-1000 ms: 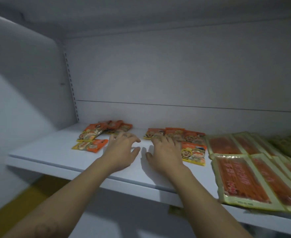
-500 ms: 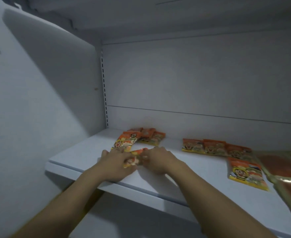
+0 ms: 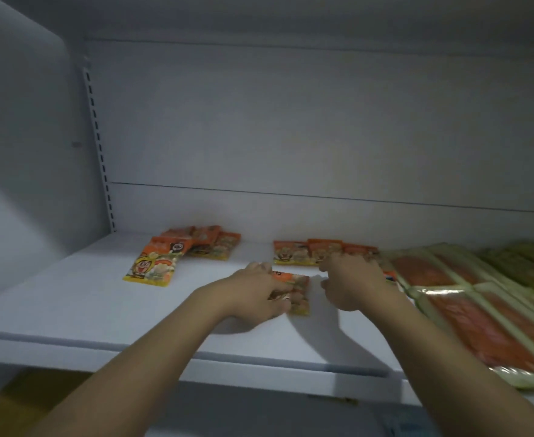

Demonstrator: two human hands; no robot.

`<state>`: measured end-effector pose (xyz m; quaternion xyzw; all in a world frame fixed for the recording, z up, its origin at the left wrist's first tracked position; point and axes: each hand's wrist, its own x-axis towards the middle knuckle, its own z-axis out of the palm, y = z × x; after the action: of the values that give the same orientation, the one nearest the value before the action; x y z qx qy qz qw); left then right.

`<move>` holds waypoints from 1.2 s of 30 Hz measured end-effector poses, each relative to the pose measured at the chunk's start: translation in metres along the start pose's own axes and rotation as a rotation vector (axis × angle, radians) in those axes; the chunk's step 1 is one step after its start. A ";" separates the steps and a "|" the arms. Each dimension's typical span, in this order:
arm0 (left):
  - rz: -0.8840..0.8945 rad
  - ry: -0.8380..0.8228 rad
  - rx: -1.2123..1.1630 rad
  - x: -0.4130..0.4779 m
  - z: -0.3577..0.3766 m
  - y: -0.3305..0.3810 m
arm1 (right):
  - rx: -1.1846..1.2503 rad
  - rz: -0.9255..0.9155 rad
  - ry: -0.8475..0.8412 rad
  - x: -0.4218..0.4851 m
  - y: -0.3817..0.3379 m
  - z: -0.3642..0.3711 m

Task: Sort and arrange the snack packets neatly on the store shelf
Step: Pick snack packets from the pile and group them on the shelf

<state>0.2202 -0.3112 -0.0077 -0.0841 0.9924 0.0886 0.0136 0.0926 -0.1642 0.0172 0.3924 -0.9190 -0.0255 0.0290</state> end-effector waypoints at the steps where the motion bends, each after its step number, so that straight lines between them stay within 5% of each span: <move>1: 0.019 0.008 0.019 0.011 0.003 0.007 | -0.015 0.042 -0.003 -0.003 0.011 0.002; 20: 0.030 0.078 0.017 0.088 0.029 0.077 | 0.057 0.031 -0.206 -0.015 0.089 0.014; 36: -0.188 0.380 0.015 0.041 0.004 0.023 | 0.102 -0.168 0.117 0.011 0.020 -0.001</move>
<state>0.1758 -0.2952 -0.0090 -0.1912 0.9655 0.0620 -0.1653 0.0704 -0.1586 0.0201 0.4700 -0.8796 0.0417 0.0604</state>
